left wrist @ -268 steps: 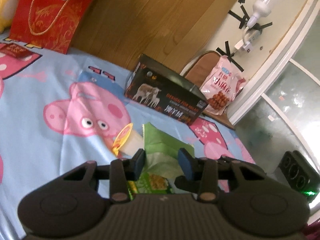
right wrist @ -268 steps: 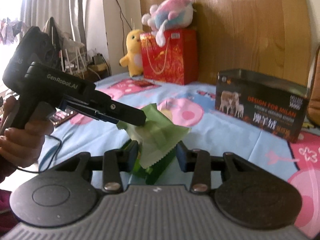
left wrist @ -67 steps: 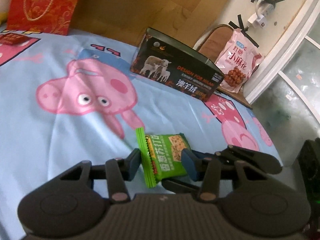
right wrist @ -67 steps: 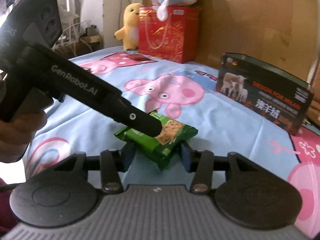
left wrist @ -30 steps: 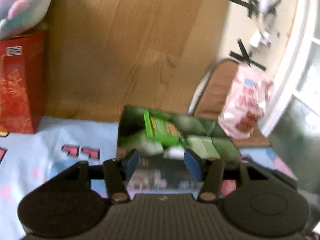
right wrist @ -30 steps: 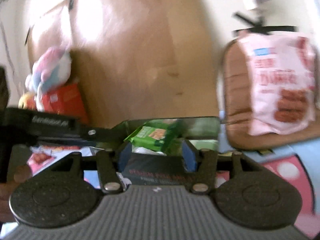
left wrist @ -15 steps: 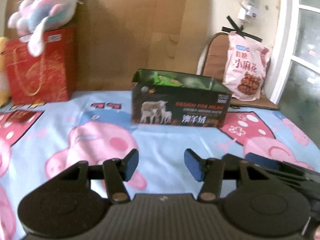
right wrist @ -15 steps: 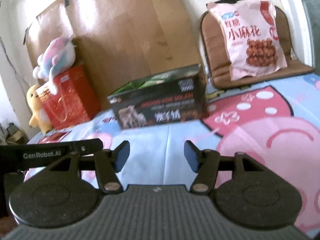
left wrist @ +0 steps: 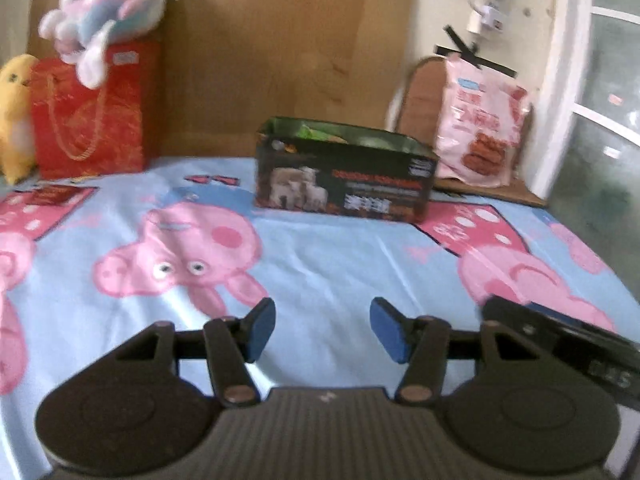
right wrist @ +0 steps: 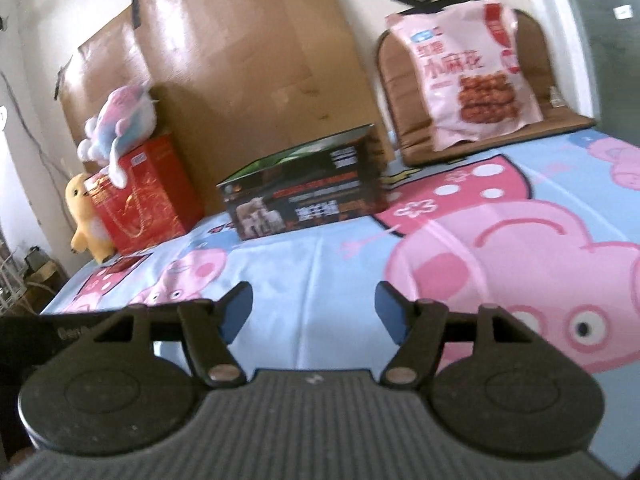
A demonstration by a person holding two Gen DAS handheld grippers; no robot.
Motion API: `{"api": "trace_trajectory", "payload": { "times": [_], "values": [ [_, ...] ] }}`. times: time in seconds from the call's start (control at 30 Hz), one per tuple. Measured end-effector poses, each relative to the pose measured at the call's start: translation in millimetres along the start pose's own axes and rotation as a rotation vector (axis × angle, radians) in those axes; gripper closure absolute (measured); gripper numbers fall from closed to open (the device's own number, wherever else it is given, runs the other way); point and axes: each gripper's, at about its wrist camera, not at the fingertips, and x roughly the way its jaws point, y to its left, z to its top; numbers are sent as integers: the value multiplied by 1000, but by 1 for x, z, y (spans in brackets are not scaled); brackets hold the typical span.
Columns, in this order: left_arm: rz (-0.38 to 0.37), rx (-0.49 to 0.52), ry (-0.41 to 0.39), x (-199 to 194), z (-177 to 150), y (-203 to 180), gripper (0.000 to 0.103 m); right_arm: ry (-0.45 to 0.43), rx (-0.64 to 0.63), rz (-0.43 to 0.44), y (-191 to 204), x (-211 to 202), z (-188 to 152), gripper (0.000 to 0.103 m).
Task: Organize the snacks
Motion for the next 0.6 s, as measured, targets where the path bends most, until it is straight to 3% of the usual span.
{"api": "trace_trajectory", "payload": {
  "times": [0.23,0.33,0.4,0.6],
  "values": [
    [120,5,9,4,2,4,44,-25,12,0,-1,2,0,32],
    [153,-5,15,5,1,10,34,-20,14,15,0,8,1,32],
    [175,-8,6,4,1,12,21,-17,14,22,1,12,1,31],
    [215,8,-4,5,2,12,11,7,17,33,0,17,-2,31]
  ]
}}
